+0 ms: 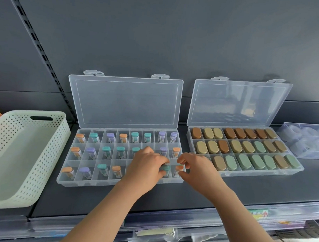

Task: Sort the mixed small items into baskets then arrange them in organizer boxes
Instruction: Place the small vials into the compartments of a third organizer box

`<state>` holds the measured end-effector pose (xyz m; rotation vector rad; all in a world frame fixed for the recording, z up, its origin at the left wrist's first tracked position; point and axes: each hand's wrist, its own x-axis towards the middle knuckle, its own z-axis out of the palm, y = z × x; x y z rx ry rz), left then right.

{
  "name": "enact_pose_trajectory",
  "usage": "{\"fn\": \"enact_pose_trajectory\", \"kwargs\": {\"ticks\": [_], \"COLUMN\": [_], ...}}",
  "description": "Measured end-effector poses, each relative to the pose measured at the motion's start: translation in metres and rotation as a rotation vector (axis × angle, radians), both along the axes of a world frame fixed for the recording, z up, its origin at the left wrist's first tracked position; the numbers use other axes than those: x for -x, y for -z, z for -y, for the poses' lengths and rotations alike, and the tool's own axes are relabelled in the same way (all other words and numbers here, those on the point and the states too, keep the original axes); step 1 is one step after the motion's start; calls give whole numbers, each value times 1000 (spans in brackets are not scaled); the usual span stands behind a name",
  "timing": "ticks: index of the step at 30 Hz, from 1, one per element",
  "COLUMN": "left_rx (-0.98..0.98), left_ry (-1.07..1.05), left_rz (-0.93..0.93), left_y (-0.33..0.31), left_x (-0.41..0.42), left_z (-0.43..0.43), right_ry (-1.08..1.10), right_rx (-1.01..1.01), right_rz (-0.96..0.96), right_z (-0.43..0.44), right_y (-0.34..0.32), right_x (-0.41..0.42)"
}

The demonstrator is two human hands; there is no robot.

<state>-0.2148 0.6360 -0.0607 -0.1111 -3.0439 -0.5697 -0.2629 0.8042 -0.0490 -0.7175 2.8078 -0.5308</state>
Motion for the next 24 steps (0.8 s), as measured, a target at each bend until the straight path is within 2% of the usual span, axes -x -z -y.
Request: {"fn": "enact_pose_trajectory", "kwargs": {"ticks": [6, 12, 18, 24], "left_rx": [-2, 11, 94, 162], "left_ry": [-7, -177, -424, -549], "left_rz": [-17, -148, -120, 25], "left_y": [-19, -45, -54, -49], "left_x": [-15, -58, -125, -182], "left_z": [21, 100, 219, 323], "right_ry": [2, -76, -184, -124], "right_rx": [49, 167, 207, 147], "right_rz": [-86, -140, -65, 100], "right_z": [14, 86, 194, 292], "right_y": [-21, -43, -51, -41], "right_x": [-8, -29, -66, -106]}}
